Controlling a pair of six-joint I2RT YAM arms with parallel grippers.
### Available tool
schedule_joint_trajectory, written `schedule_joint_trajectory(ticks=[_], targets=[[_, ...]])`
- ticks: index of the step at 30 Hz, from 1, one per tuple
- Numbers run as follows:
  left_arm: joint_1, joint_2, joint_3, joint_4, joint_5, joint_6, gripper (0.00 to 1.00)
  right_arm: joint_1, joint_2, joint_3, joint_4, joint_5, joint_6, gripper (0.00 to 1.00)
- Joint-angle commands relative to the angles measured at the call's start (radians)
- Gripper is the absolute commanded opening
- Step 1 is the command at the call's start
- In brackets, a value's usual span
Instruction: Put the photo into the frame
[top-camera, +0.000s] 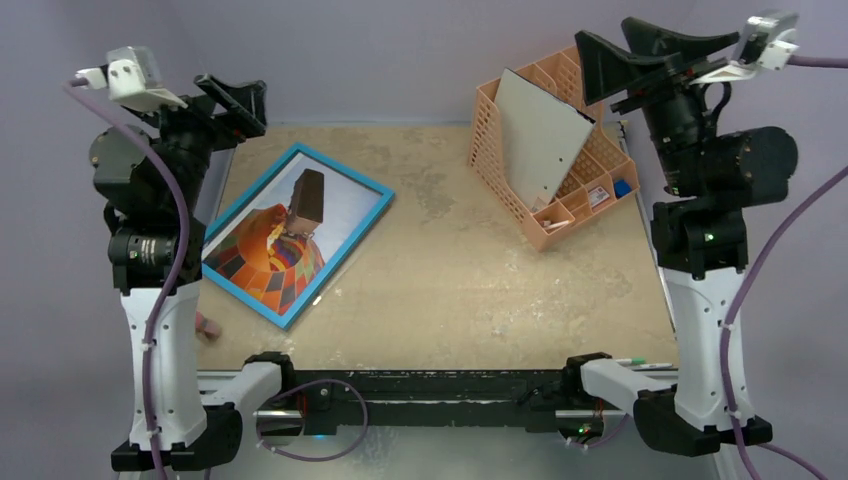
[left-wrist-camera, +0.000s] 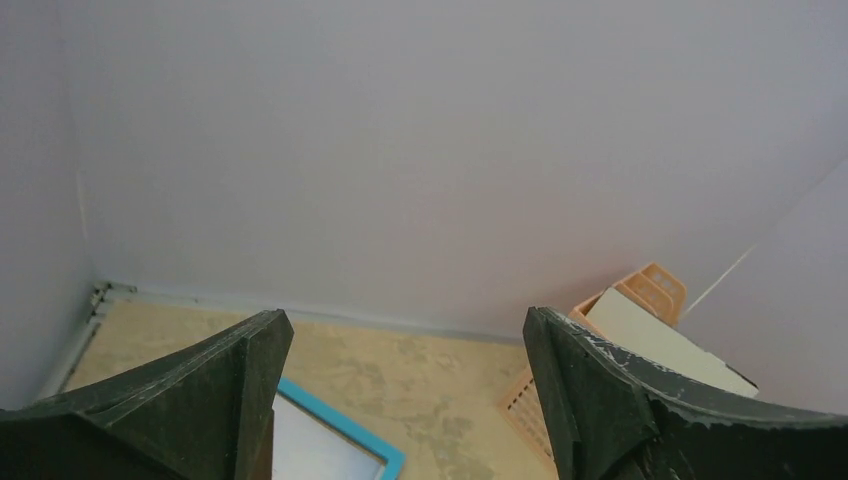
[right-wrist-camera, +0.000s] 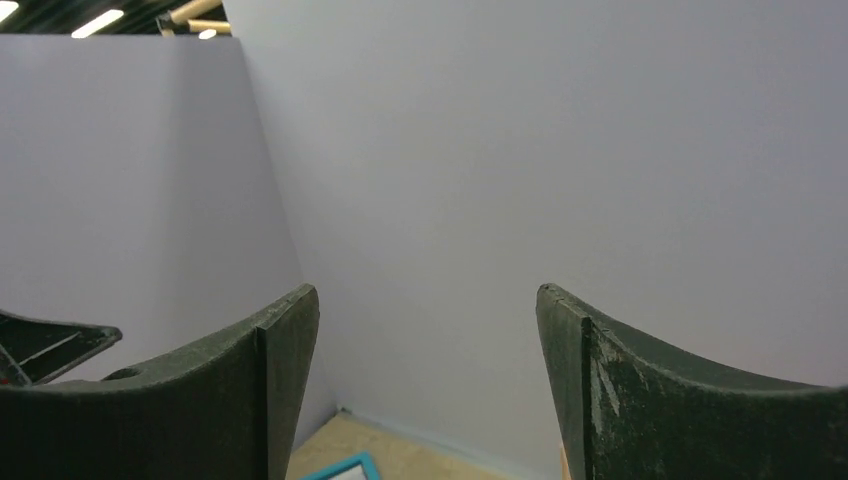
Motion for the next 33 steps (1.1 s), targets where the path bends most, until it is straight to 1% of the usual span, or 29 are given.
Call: schedule_joint_trajectory(ticks=[1, 3, 5, 8, 13, 16, 18, 23, 26, 28, 30, 33], targets=[[-0.004, -0.025, -0.108, 0.077, 0.089, -0.082, 0.95, -0.005, -0.023, -0.104, 0.051, -0.037, 0.079, 0.82], [-0.004, -0.051, -0.199, 0.127, 0.12, -0.081, 0.96, -0.005, -0.037, -0.158, 0.065, -0.039, 0.109, 0.82], [-0.004, -0.06, -0.258, 0.14, 0.13, -0.06, 0.98, -0.005, -0.026, -0.176, 0.034, -0.057, 0.128, 0.82], [-0.004, -0.055, -0.339, 0.138, 0.128, -0.046, 0.99, -0.005, 0.018, -0.174, -0.032, -0.131, 0.128, 0.82], [-0.005, -0.003, -0.484, 0.173, 0.235, -0.054, 0.99, 0.017, 0.035, -0.28, -0.026, -0.268, 0.148, 0.81], [-0.007, 0.045, -0.554, 0.173, 0.254, -0.049, 0.99, 0.101, 0.035, -0.34, -0.036, -0.241, 0.139, 0.81], [-0.043, 0.085, -0.598, 0.173, 0.248, -0.023, 0.99, 0.169, 0.042, -0.378, -0.037, -0.217, 0.14, 0.81], [-0.09, 0.198, -0.675, 0.118, 0.199, 0.058, 0.99, 0.275, 0.054, -0.518, 0.014, -0.174, 0.215, 0.75], [-0.101, 0.265, -0.709, 0.095, 0.168, 0.09, 0.95, 0.321, 0.079, -0.584, 0.011, -0.126, 0.251, 0.7], [-0.107, 0.306, -0.726, 0.094, 0.156, 0.118, 0.89, 0.334, 0.11, -0.617, 0.003, -0.118, 0.273, 0.66], [-0.118, 0.355, -0.719, 0.083, 0.143, 0.152, 0.82, 0.338, 0.131, -0.658, 0.0, -0.11, 0.287, 0.62], [-0.137, 0.451, -0.662, 0.037, 0.11, 0.169, 0.7, 0.34, 0.148, -0.723, 0.001, -0.075, 0.314, 0.59]])
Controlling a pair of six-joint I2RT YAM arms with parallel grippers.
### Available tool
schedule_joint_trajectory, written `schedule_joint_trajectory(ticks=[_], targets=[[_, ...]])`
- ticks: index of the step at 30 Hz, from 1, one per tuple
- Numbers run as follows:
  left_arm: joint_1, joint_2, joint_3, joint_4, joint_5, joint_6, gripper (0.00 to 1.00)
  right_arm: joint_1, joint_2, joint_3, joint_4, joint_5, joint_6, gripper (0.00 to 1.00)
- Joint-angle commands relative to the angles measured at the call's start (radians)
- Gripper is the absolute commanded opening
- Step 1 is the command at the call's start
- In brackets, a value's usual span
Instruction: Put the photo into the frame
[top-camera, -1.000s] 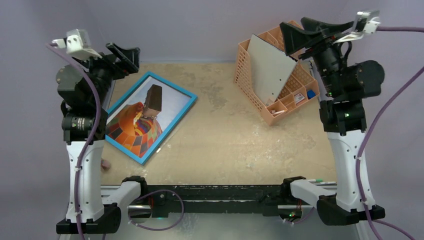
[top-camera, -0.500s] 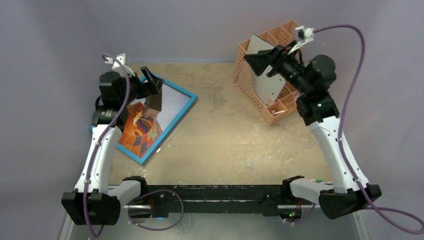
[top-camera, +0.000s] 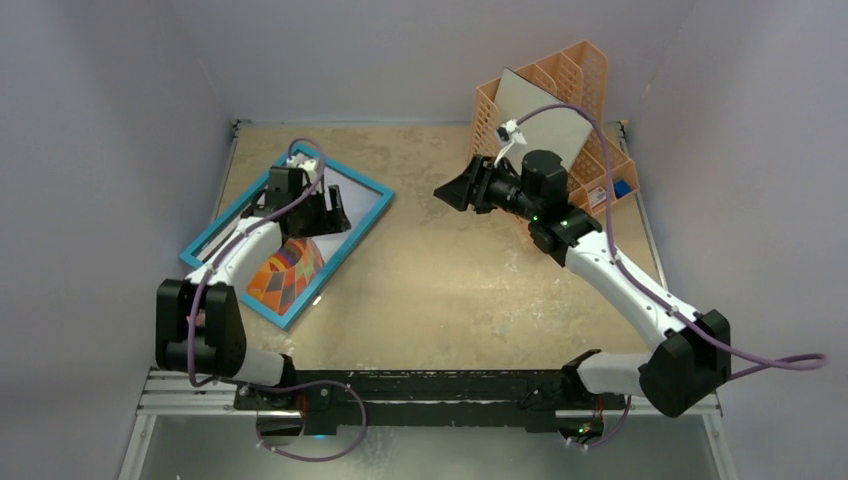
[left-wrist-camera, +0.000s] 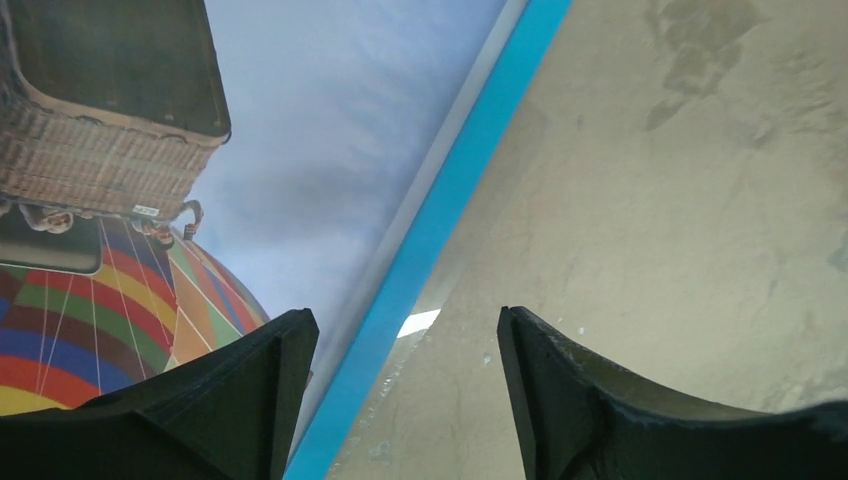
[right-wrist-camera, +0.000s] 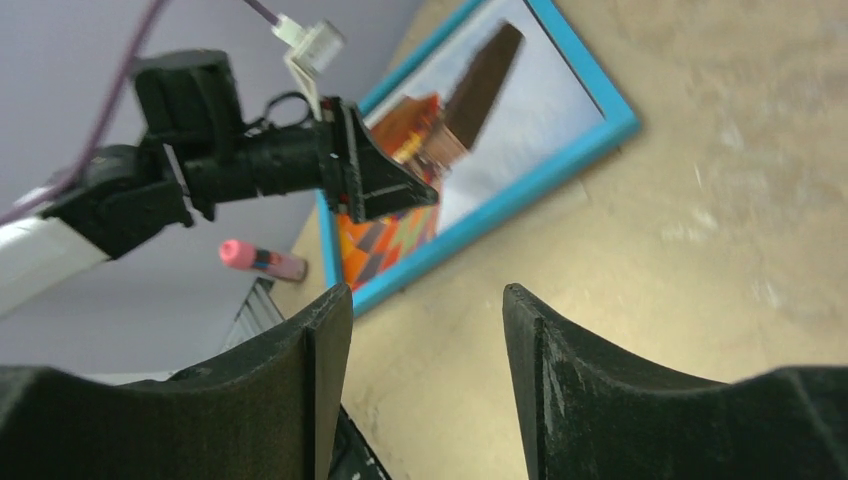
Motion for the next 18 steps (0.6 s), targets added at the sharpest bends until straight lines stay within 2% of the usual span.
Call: schedule_joint_trajectory(ticks=[1, 4, 6, 10, 14, 18], targets=[[-0.036, 0.106, 0.072, -0.038, -0.048, 0.069, 0.67, 0.004, 0.016, -0.073, 0.02, 0.068, 0.065, 0.59], [-0.096, 0.156, 0.082, -0.031, -0.106, 0.07, 0.66, 0.003, 0.032, -0.108, 0.02, 0.064, 0.083, 0.58], [-0.134, 0.2, 0.087, -0.041, -0.198, 0.075, 0.66, 0.004, 0.038, -0.134, 0.027, 0.062, 0.097, 0.57], [-0.142, 0.25, 0.093, -0.047, -0.282, 0.035, 0.65, 0.003, 0.039, -0.17, 0.032, 0.068, 0.118, 0.56], [-0.144, 0.256, 0.087, -0.033, -0.262, 0.031, 0.62, 0.003, 0.036, -0.185, 0.014, 0.096, 0.118, 0.55], [-0.145, 0.271, 0.077, -0.032, -0.196, 0.037, 0.53, 0.003, 0.042, -0.189, 0.006, 0.108, 0.113, 0.54]])
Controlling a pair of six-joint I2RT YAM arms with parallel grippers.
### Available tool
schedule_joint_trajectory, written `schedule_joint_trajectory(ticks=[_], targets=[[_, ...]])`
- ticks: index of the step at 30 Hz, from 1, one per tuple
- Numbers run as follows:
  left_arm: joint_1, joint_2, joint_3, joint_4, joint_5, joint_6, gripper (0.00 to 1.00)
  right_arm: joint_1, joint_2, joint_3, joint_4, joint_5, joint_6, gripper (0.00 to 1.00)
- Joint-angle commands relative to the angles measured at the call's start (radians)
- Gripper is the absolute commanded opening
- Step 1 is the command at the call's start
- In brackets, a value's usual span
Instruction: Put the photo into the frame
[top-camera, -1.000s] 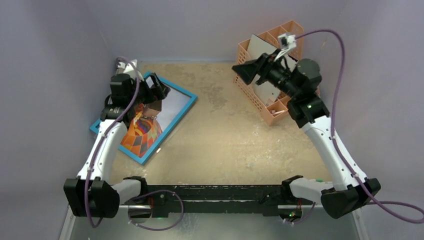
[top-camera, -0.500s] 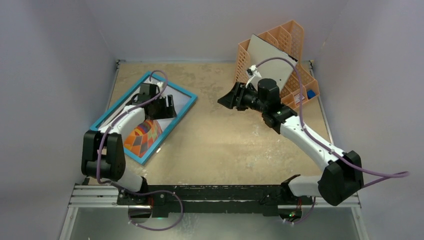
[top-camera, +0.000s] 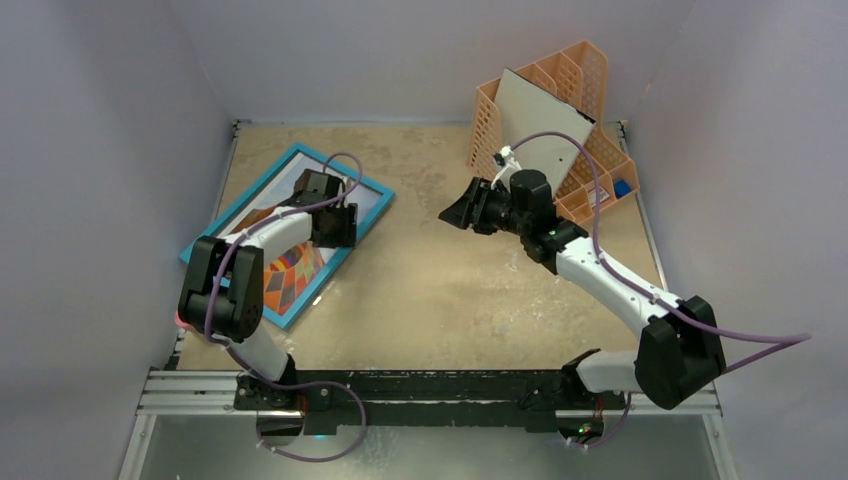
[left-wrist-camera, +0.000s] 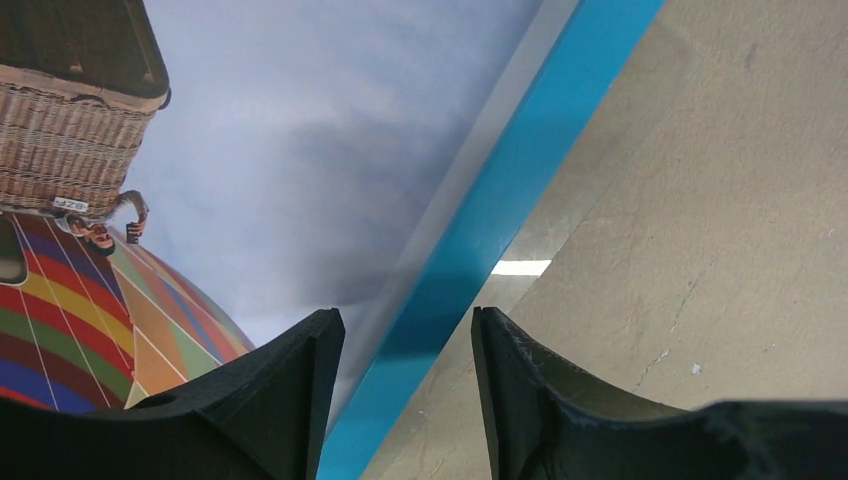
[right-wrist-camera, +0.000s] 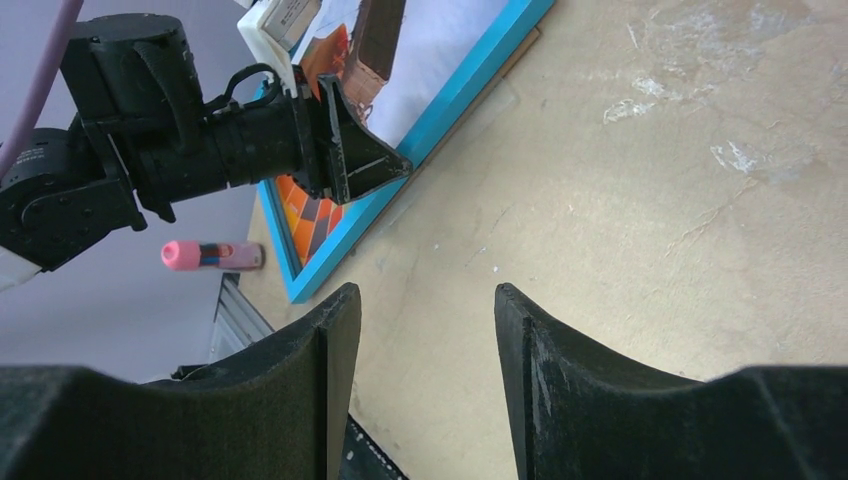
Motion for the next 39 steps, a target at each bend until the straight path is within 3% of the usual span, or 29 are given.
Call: schedule_joint_trajectory(ticks=[1, 4, 11, 14, 20, 24, 29, 39], targets=[[0.0, 0.01, 0.02, 0.017, 0.041, -0.004, 0.52, 0.002, -0.009, -0.01, 0.01, 0.04, 0.01, 0.54], [-0.002, 0.022, 0.018, 0.016, 0.056, -0.005, 0.46, 0.003, -0.009, -0.022, 0.014, 0.055, 0.023, 0.54], [-0.01, 0.05, 0.032, 0.01, 0.024, 0.009, 0.45, 0.002, -0.025, -0.054, 0.023, 0.065, 0.048, 0.53], [-0.013, 0.053, 0.062, -0.007, 0.018, 0.021, 0.4, 0.002, -0.032, -0.065, 0.026, 0.066, 0.063, 0.54], [-0.014, 0.031, 0.161, -0.08, 0.011, 0.092, 0.23, 0.002, -0.035, -0.074, 0.042, 0.054, 0.094, 0.54], [-0.015, 0.063, 0.241, -0.137, 0.012, 0.117, 0.0, 0.002, -0.028, -0.072, 0.044, 0.042, 0.107, 0.53], [-0.014, 0.048, 0.311, -0.165, 0.002, 0.122, 0.0, 0.002, -0.023, -0.072, 0.053, 0.033, 0.119, 0.54], [-0.014, 0.001, 0.475, -0.174, -0.206, 0.185, 0.0, 0.003, -0.009, -0.069, 0.104, -0.013, 0.145, 0.54]])
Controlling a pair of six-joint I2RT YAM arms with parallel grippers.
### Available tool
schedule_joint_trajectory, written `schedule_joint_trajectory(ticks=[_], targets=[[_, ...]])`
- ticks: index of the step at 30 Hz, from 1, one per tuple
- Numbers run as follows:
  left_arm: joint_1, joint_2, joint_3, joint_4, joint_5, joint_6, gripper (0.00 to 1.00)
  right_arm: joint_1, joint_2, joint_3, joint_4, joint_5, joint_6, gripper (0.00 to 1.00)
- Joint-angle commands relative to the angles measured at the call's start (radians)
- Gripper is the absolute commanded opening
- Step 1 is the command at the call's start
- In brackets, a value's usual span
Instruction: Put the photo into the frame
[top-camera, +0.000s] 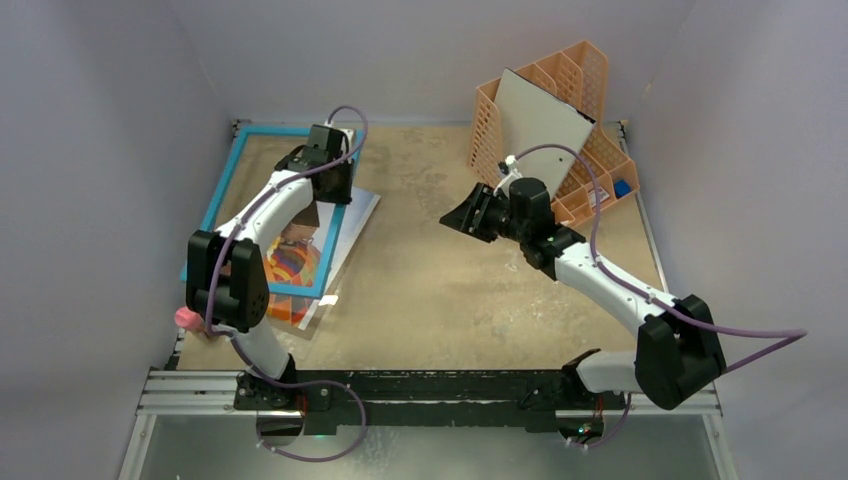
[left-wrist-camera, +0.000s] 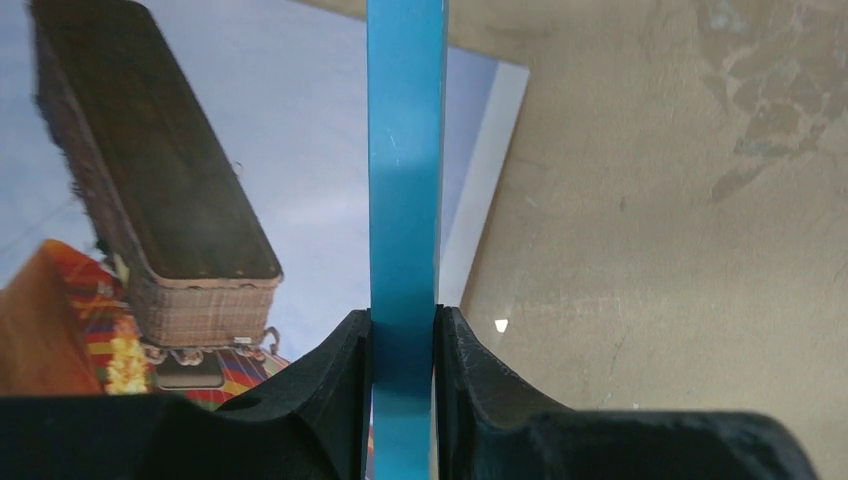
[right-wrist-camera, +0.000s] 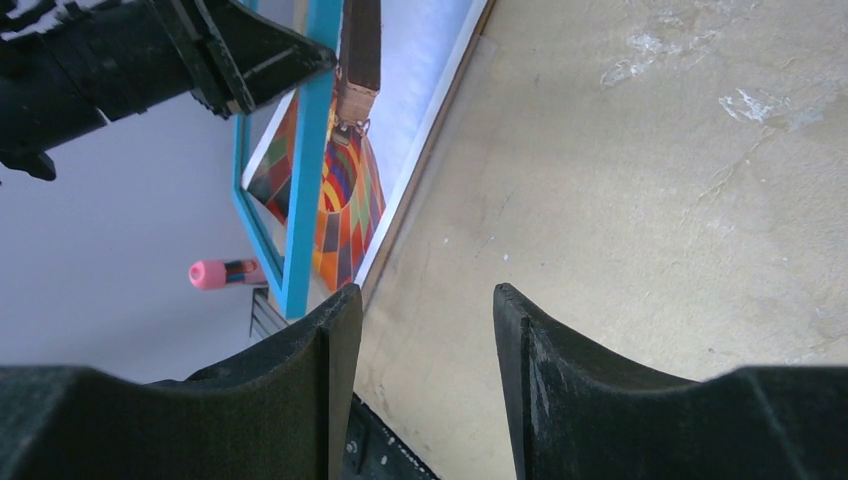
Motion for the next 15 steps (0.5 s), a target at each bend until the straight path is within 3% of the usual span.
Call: schedule_joint_trajectory(ticks=[1, 9, 15], targets=[[0.0, -0.069, 0.122, 0.017, -0.165, 0.083, 0.0, 0.002, -0.007, -0.001, 0.064, -0.039, 0.027, 0.54], [0.001, -0.095, 0.215, -0.014, -0.14, 0.087, 0.0, 0.003, -0.008, -0.003, 0.116, -0.077, 0.044, 0.6], [0.0, -0.126, 0.283, -0.052, 0.018, 0.007, 0.0, 0.005, -0.025, -0.005, 0.215, -0.129, 0.048, 0.78]])
